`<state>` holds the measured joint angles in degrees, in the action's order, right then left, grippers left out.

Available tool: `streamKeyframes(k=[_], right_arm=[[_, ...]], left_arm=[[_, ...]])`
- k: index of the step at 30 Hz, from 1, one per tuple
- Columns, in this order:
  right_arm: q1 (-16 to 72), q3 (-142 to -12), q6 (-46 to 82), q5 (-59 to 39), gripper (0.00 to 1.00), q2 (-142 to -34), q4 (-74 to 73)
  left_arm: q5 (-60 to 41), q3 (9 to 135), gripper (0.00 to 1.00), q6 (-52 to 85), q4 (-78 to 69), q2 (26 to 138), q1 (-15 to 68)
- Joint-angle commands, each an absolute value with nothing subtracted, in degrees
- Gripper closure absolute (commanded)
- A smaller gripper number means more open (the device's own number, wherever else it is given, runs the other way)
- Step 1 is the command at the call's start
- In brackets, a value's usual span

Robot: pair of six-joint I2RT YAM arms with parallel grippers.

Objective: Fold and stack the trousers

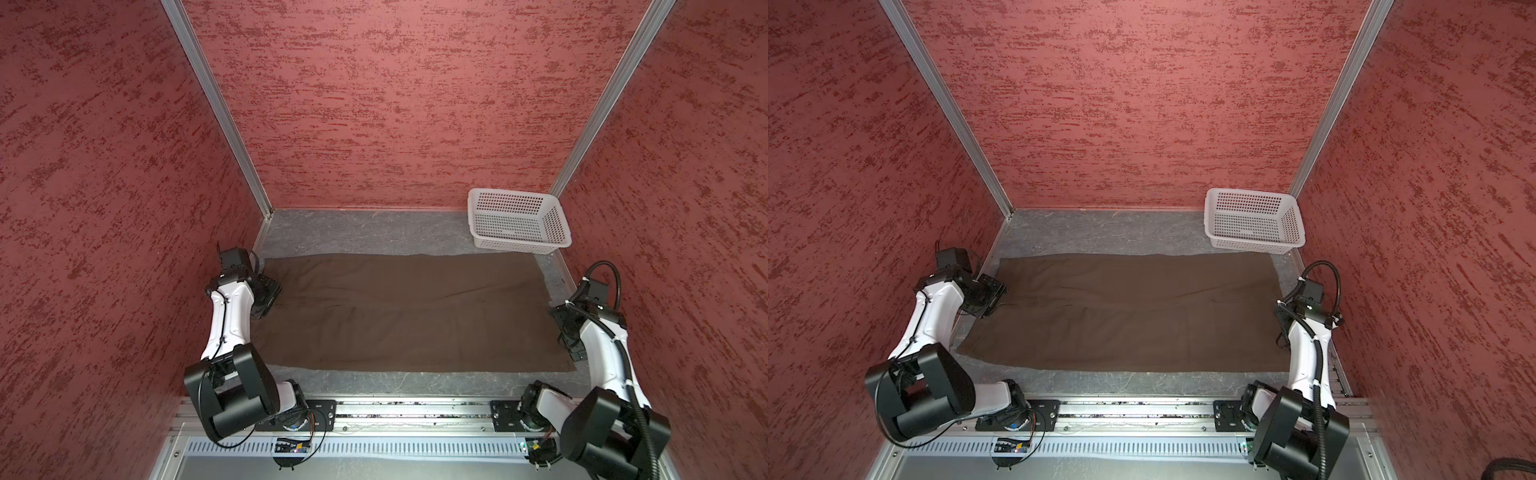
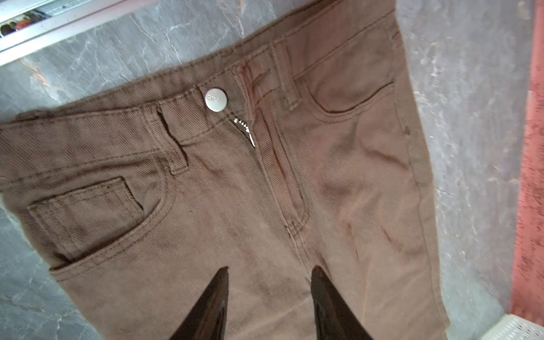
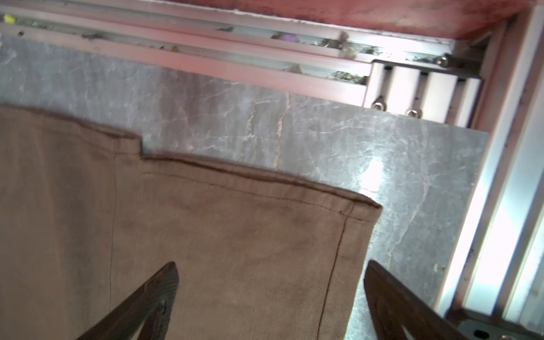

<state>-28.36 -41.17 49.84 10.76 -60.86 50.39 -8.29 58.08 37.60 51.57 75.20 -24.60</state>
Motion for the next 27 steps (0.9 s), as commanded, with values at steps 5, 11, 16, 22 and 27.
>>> streamKeyframes(k=[5, 11, 16, 22, 27], right_arm=[[-34.71, -38.90, 53.11, 14.07, 0.20, -60.73, 52.85], [-39.19, -36.43, 51.01, 10.45, 0.31, -63.95, 51.35], [-42.11, -34.18, 48.03, 9.40, 0.46, -66.81, 46.06], [-43.02, -31.45, 47.59, 5.53, 0.51, -70.35, 39.87], [-43.37, -28.96, 47.57, 3.66, 0.75, -72.57, 35.70]], left_arm=[[-13.33, 59.19, 0.54, 35.99, 51.76, 79.29, -23.73], [-12.79, 58.57, 0.54, 35.18, 51.00, 79.83, -24.33], [-13.27, 57.60, 0.54, 35.11, 50.98, 79.07, -24.96], [-12.51, 56.28, 0.54, 35.34, 50.54, 78.54, -25.01], [-10.76, 54.91, 0.50, 34.38, 51.37, 78.75, -25.80]])
